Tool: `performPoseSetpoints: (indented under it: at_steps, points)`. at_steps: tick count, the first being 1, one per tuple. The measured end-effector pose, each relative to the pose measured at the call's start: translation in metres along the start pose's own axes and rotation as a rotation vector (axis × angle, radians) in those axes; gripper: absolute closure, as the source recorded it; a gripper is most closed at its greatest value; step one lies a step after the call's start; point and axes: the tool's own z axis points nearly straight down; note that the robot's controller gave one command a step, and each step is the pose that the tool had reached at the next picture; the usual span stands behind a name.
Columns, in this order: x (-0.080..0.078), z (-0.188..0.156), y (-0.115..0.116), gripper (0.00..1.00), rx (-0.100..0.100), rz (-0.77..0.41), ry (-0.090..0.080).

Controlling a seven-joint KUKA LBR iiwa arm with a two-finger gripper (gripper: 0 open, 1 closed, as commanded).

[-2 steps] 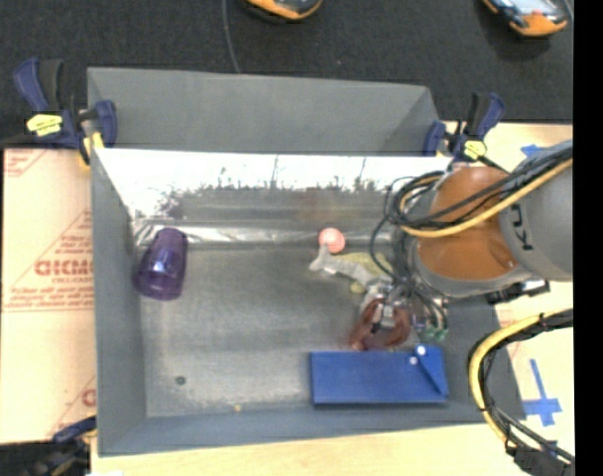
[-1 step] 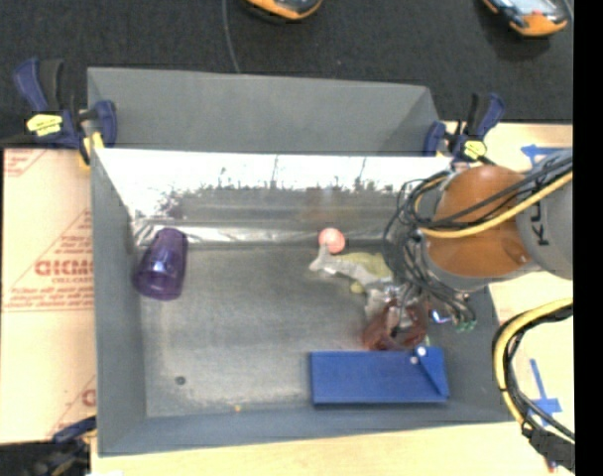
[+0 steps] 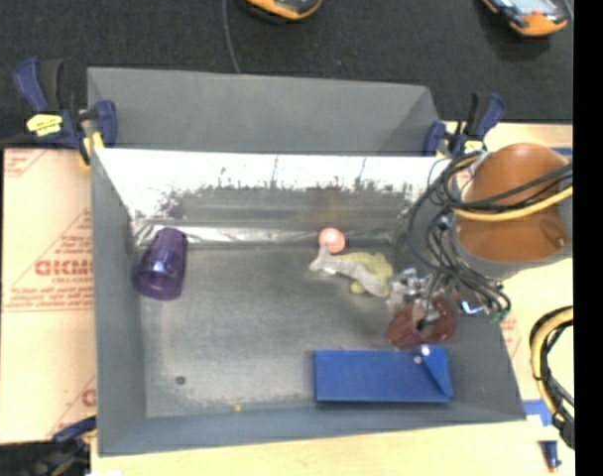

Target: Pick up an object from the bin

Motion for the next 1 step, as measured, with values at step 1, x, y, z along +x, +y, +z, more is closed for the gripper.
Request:
performPoseSetpoints:
  at_steps: [1]
  points:
    - [-0.0126, -0.0908, -0.0120, 1.00, 0.002, 0.006, -0.004]
